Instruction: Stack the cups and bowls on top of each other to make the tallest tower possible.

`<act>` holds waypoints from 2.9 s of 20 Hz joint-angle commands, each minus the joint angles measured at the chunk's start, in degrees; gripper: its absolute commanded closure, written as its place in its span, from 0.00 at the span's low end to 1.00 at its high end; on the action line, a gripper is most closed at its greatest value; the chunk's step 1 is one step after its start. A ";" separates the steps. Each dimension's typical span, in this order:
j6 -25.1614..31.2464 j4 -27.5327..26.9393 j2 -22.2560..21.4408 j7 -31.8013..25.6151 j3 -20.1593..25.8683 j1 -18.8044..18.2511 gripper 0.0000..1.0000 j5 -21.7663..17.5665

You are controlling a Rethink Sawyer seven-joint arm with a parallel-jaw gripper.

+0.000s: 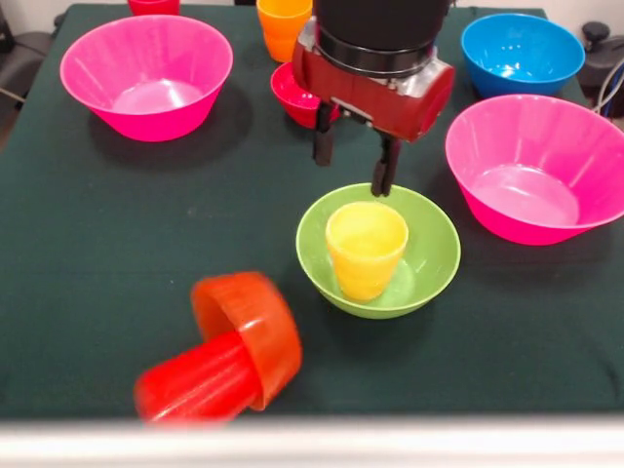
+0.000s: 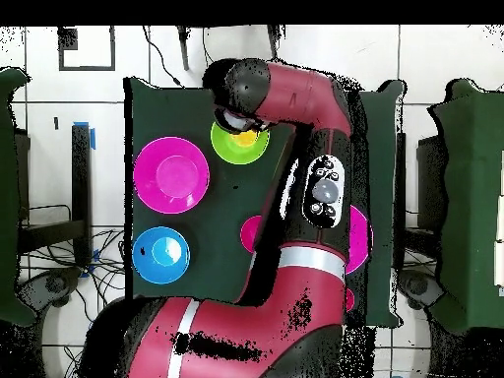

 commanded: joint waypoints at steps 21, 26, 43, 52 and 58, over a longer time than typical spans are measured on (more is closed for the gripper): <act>13.24 -21.70 16.01 6.65 1.39 8.77 0.00 -0.77; 17.23 -30.77 20.64 9.13 0.10 10.56 0.00 0.41; 15.97 -49.58 38.03 15.74 -26.44 13.25 0.00 26.79; 6.58 -22.76 24.56 6.17 -14.95 10.45 0.00 13.23; 4.54 -14.48 18.52 4.54 -16.09 10.37 0.00 11.64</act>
